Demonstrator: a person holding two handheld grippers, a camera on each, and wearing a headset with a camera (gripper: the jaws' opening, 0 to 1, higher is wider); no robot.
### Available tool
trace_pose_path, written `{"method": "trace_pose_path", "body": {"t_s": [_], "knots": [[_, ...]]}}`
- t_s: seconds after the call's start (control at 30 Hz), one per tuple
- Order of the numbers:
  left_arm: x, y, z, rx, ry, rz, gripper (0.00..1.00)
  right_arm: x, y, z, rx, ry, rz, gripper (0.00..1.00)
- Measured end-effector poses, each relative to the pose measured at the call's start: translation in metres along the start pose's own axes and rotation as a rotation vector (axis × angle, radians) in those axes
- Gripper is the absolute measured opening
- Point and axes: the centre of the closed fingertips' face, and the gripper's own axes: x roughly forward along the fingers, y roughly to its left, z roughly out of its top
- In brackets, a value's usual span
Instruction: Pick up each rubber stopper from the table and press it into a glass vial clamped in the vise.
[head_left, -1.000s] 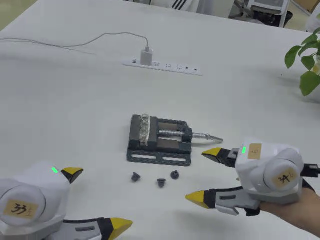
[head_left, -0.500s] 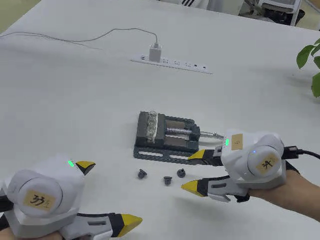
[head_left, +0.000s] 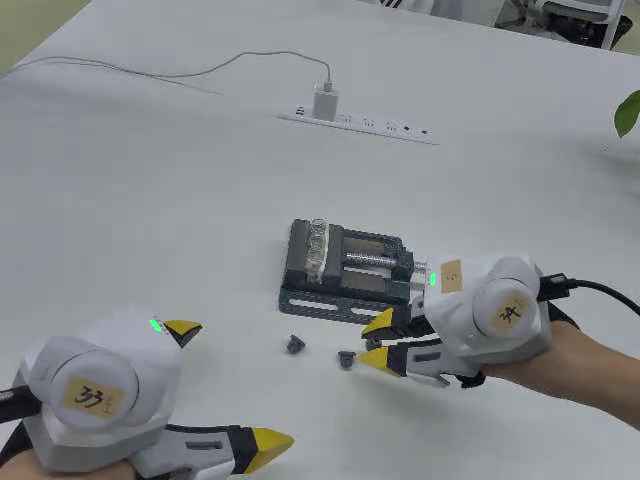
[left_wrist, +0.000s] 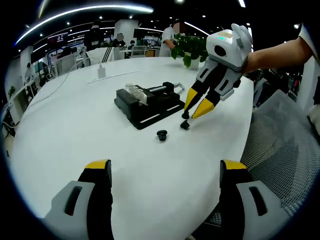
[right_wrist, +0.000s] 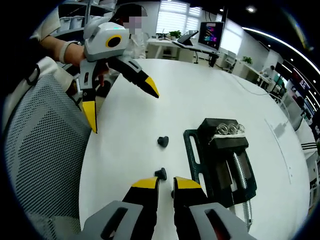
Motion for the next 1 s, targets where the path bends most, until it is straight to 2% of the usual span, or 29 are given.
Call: {"method": "trace_pose_path", "body": {"t_s": [0.5, 0.7, 0.83, 1.0], "knots": [[-0.001, 0.000, -0.004, -0.011, 0.012, -0.002, 0.87, 0.012, 0.004, 0.001, -0.012, 0.009, 0.026, 0.03], [-0.001, 0.000, -0.005, -0.013, 0.015, -0.004, 0.87, 0.013, 0.006, 0.003, -0.002, 0.000, 0.046, 0.00], [0.000, 0.000, -0.005, -0.012, 0.015, -0.005, 0.86, 0.012, 0.005, -0.001, 0.015, 0.009, 0.056, 0.00], [0.000, 0.000, -0.004, -0.009, 0.013, -0.007, 0.86, 0.010, 0.005, -0.005, -0.005, 0.028, 0.060, 0.00]]}}
